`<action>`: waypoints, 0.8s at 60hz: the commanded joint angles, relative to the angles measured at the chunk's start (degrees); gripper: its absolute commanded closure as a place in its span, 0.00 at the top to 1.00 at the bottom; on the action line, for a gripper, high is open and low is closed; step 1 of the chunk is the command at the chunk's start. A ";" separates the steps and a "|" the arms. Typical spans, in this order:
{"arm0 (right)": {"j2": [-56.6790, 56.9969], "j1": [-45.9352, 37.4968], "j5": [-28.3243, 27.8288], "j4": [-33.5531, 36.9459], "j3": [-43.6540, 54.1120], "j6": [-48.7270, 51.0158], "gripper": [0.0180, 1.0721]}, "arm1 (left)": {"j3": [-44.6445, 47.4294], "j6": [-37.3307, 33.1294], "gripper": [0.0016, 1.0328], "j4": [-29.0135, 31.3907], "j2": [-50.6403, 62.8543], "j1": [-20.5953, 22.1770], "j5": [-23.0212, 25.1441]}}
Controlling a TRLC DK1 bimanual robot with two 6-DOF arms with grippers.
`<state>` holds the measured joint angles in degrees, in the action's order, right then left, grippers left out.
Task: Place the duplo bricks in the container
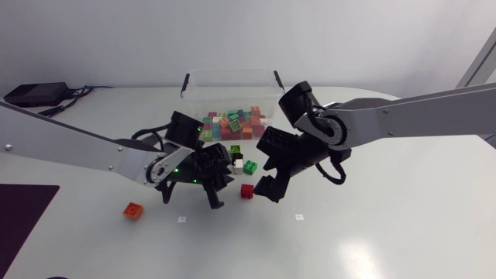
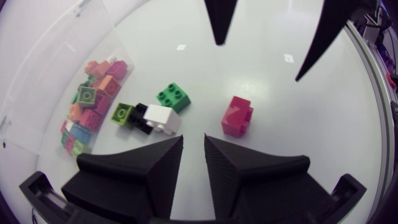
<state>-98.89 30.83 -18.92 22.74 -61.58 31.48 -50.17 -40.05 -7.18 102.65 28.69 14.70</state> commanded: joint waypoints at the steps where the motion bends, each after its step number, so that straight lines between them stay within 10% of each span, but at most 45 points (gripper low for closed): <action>1: -2.62 1.16 -0.33 0.99 -0.47 2.62 0.92 | 0.78 0.94 0.24 1.03 -3.60 -1.53 0.68; 10: -5.08 2.31 -0.07 1.25 -2.58 3.14 0.92 | 0.78 0.85 0.29 2.08 -6.32 -3.46 1.03; 23: -7.54 3.01 0.28 2.39 -4.16 5.17 0.92 | 1.48 0.06 0.83 5.60 -11.07 -6.10 1.12; 48: -12.29 3.36 0.72 7.49 -11.81 9.21 0.92 | 2.45 -0.11 0.92 14.30 -22.93 -19.37 3.58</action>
<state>-108.97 33.41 -18.22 28.60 -71.24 38.50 -49.78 -40.10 5.89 81.62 11.53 17.72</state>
